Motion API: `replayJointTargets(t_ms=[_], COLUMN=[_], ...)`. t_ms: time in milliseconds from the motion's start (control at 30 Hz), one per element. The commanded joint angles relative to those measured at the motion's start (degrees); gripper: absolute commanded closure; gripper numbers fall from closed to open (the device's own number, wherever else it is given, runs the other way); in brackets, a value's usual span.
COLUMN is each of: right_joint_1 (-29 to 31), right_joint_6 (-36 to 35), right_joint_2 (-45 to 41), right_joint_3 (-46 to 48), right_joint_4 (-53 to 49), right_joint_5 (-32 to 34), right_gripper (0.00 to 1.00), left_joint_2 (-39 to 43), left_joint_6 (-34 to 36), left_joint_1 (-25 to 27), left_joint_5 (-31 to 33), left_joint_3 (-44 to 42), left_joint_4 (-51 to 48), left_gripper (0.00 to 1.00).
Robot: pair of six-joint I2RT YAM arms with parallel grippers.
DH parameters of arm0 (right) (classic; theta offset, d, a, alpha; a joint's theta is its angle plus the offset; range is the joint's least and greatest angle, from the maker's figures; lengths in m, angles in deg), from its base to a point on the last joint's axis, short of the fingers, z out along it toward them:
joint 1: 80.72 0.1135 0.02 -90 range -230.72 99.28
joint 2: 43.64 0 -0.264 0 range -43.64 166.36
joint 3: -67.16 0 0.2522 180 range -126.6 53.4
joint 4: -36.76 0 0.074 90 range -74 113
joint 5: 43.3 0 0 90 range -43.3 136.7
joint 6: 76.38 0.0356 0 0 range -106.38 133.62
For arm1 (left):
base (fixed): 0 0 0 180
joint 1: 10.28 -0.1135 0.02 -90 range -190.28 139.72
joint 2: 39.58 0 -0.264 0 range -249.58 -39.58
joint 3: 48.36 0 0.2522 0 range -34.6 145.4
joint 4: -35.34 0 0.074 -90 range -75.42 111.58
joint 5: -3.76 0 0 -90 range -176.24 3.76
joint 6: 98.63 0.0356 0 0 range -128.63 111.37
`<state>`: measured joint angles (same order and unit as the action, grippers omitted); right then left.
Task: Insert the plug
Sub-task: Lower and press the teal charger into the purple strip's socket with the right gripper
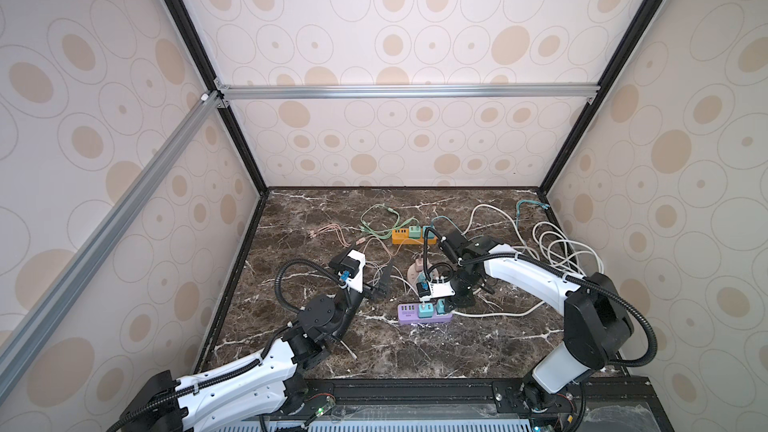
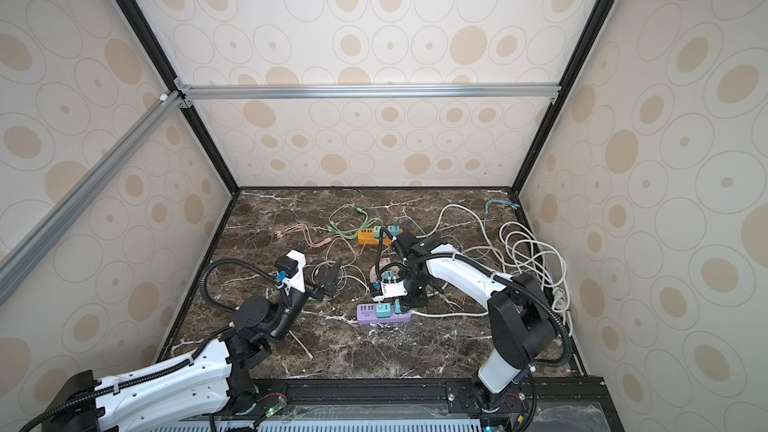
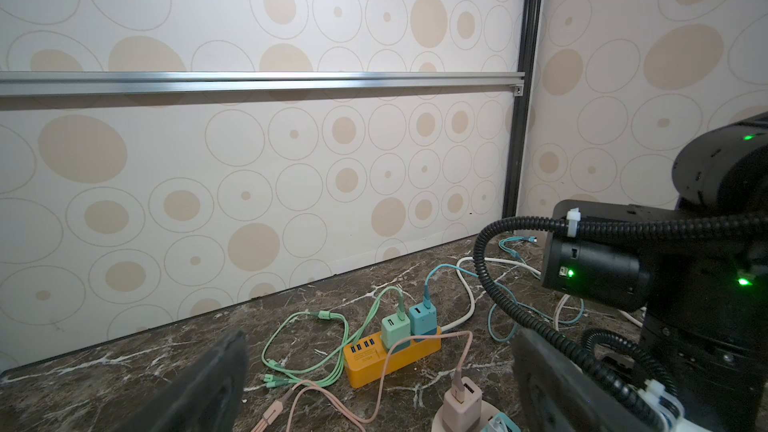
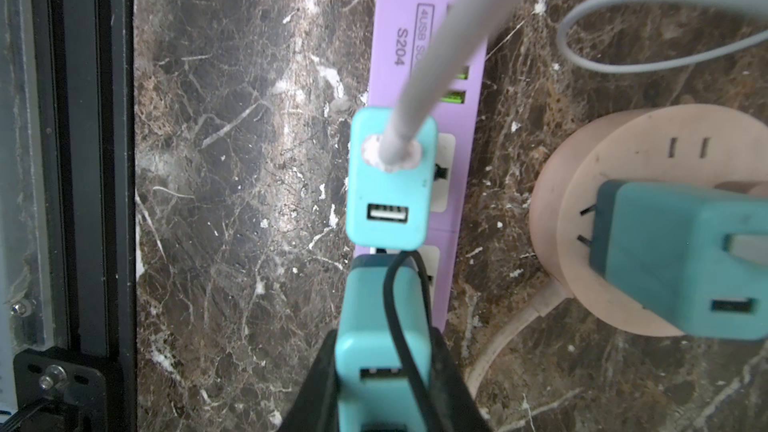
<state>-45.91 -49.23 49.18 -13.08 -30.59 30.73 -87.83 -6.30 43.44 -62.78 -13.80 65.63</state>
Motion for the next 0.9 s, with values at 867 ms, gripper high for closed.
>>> replayJointTargets(t_ms=[867], right_joint_1=[7.14], right_joint_6=[1.98], right_joint_2=[5.04], right_joint_3=[15.21], right_joint_4=[10.46], right_joint_5=[16.37], right_gripper=[1.0], left_joint_2=[0.79], left_joint_6=[-0.58], left_joint_1=[-0.41], left_joint_5=[0.86], left_joint_3=[-0.41], left_joint_4=[1.03], left_gripper=[0.02])
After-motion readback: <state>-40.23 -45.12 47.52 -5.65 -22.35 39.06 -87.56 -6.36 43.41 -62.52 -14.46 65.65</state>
